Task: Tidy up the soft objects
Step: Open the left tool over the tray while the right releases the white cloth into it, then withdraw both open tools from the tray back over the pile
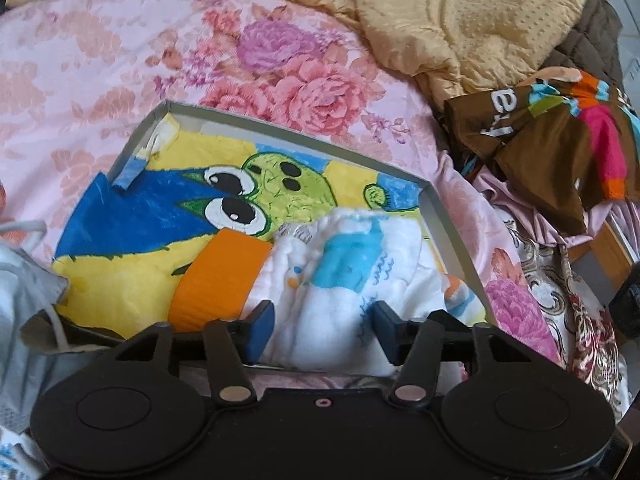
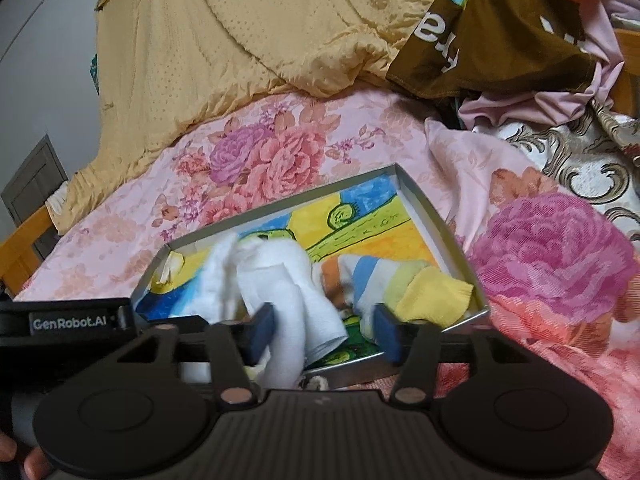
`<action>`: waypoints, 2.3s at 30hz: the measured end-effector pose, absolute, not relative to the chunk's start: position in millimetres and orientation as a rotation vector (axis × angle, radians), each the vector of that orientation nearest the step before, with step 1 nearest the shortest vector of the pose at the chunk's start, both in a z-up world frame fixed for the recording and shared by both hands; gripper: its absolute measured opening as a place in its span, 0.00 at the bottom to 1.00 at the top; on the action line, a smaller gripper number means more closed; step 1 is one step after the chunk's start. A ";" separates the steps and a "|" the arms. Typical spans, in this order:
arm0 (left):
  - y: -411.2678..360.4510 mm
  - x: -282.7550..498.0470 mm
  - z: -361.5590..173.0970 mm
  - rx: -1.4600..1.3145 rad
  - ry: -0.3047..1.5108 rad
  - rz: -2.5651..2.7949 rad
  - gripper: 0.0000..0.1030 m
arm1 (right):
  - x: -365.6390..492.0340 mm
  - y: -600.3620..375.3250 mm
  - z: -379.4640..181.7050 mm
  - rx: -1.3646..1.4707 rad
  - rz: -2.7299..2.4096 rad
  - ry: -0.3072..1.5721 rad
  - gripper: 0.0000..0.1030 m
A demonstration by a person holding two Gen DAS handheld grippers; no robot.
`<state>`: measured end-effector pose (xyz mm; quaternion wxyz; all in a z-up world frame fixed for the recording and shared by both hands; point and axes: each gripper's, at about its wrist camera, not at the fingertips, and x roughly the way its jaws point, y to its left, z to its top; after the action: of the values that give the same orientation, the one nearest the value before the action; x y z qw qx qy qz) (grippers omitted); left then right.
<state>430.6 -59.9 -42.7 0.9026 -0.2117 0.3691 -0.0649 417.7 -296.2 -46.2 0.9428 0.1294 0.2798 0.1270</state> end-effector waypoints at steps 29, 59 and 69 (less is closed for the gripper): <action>-83.7 263.9 35.1 -0.219 0.441 -0.134 0.90 | 273.7 -340.0 32.7 0.204 0.237 0.293 0.99; -60.3 165.9 2.9 -0.190 0.430 -0.173 0.92 | 166.9 -331.0 16.8 0.192 0.160 0.329 1.00; -43.7 145.4 -17.9 -0.211 0.490 -0.150 0.99 | 154.5 -319.0 4.0 0.153 0.148 0.431 1.00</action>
<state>145.4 -43.7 -17.9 0.9619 -0.1042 0.2417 -0.0740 154.5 -319.0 4.0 0.9713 0.0756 0.2134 0.0732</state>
